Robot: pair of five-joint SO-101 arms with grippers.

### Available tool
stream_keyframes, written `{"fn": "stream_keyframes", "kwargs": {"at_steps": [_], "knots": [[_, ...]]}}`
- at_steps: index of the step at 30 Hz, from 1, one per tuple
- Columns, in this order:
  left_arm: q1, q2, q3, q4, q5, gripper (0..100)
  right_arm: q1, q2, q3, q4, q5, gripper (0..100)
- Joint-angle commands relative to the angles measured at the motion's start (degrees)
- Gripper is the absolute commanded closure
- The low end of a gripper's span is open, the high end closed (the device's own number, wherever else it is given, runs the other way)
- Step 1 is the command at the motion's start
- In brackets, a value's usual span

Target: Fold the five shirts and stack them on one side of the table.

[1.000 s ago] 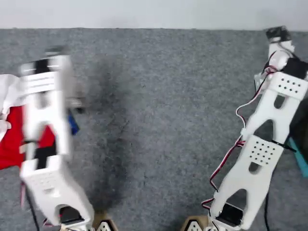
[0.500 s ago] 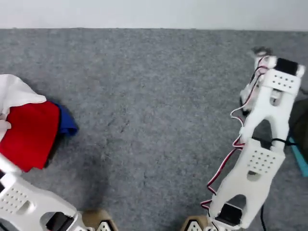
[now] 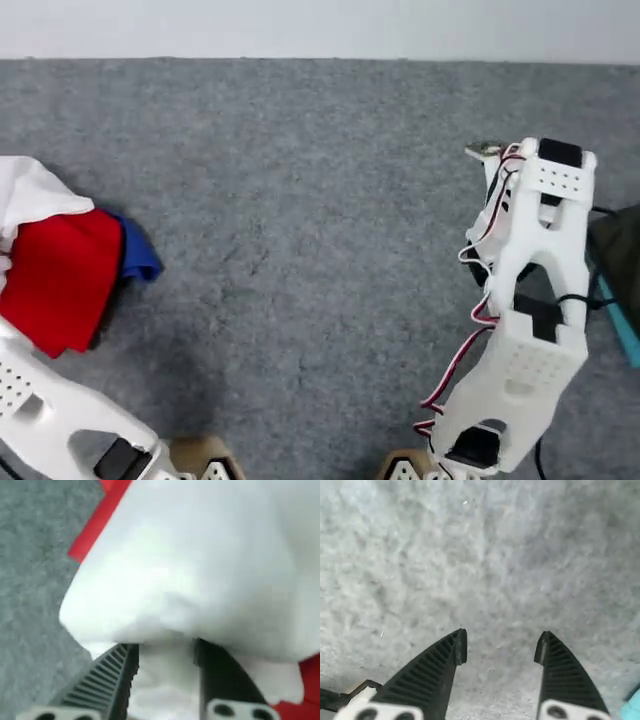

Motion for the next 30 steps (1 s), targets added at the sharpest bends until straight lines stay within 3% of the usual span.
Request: {"fn": "stream_keyframes", "kwargs": {"at_steps": [1, 8, 15, 21, 26, 30], "knots": [[0.7, 2.0, -6.7, -1.3, -2.3, 99, -0.3, -6.4, 1.5, 2.5, 0.5, 76.8], [10.4, 1.8, -24.7, 23.8, 7.3, 99, -0.5, -9.1, 10.1, 2.4, 0.4, 76.8], [18.9, -6.5, -28.7, 24.0, 14.4, 99, -0.1, -14.7, 20.1, 2.4, 0.4, 76.8], [36.9, -24.6, -17.3, 24.0, 14.6, 99, -0.1, -19.9, 26.6, 2.2, 0.4, 76.8], [57.8, -41.9, 1.8, 23.9, 14.8, 99, -0.1, -22.4, 29.5, 2.2, 0.4, 76.8], [73.9, -50.6, 19.3, 23.2, 19.3, 99, -0.1, -24.1, 31.9, 2.2, 0.4, 76.8]]}}
